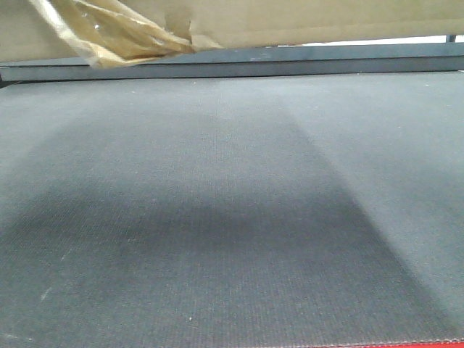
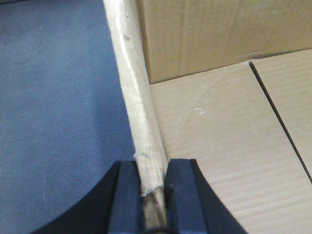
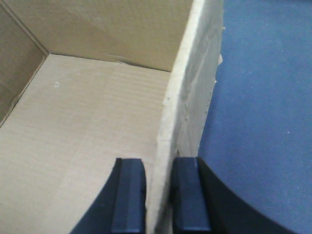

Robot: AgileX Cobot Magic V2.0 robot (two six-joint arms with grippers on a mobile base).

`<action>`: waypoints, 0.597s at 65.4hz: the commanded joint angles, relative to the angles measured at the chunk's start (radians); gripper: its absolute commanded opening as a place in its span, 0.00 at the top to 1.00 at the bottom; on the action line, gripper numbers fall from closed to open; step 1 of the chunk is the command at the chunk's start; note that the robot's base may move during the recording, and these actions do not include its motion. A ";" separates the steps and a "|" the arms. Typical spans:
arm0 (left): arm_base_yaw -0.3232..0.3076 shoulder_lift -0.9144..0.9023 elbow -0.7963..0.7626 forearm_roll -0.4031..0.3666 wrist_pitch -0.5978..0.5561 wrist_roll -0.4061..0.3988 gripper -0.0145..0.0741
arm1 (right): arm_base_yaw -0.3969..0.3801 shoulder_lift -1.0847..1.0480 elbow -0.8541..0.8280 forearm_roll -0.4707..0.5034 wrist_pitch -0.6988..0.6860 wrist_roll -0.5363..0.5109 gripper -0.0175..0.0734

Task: Grab carton from right shelf to conveyor
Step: 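Hold the box with both grippers above the dark grey conveyor belt, then lower the box onto the belt and open both grippers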

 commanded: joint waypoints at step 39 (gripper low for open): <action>0.024 0.026 -0.002 -0.001 -0.099 0.017 0.85 | -0.022 0.043 -0.009 -0.045 -0.012 -0.025 0.88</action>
